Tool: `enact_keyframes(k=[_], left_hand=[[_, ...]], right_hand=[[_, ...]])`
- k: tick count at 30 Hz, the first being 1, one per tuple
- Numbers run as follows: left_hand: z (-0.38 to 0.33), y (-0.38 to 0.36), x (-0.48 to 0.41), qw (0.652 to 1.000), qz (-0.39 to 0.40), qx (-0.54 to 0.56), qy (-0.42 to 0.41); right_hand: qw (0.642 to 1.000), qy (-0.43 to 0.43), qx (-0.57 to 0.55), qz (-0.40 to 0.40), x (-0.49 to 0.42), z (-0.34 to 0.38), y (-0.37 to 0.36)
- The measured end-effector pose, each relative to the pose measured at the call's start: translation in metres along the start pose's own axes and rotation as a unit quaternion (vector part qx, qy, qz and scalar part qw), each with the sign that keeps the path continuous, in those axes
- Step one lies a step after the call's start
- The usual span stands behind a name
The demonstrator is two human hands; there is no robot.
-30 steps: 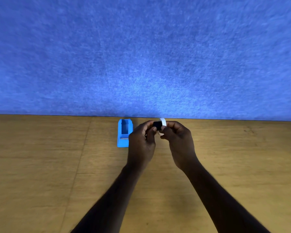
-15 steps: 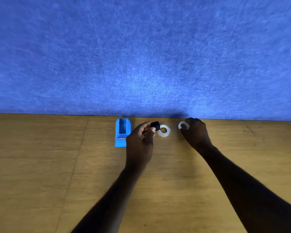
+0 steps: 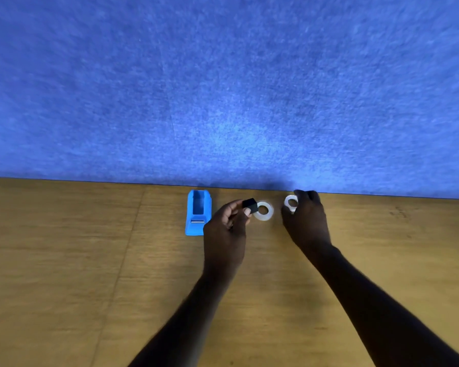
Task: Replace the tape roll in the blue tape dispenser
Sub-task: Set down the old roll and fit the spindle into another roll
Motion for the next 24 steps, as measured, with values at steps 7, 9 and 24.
enact_keyframes(k=[7,9,24], left_hand=[[0.01,0.004,0.005,1.0,0.0,-0.024,-0.003],[0.011,0.003,0.008,1.0,0.006,-0.028,-0.01],[-0.015,0.008,-0.002,0.999,-0.022,-0.048,-0.011]], right_hand=[[0.991,0.063,0.023,0.112,0.011,0.033,-0.037],[0.991,0.068,0.037,0.109,0.008,0.035,-0.039],[0.828,-0.035,-0.524,0.197,0.027,0.058,-0.019]])
Point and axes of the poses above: each hand's wrist, its own x-axis away from the middle knuckle, its own y-axis out of the back of the hand, z = x × y, the point moved 9 cm from there along -x, towards the middle knuckle, and after that the axes turned 7 degrees about x, right-handed, at the moved point
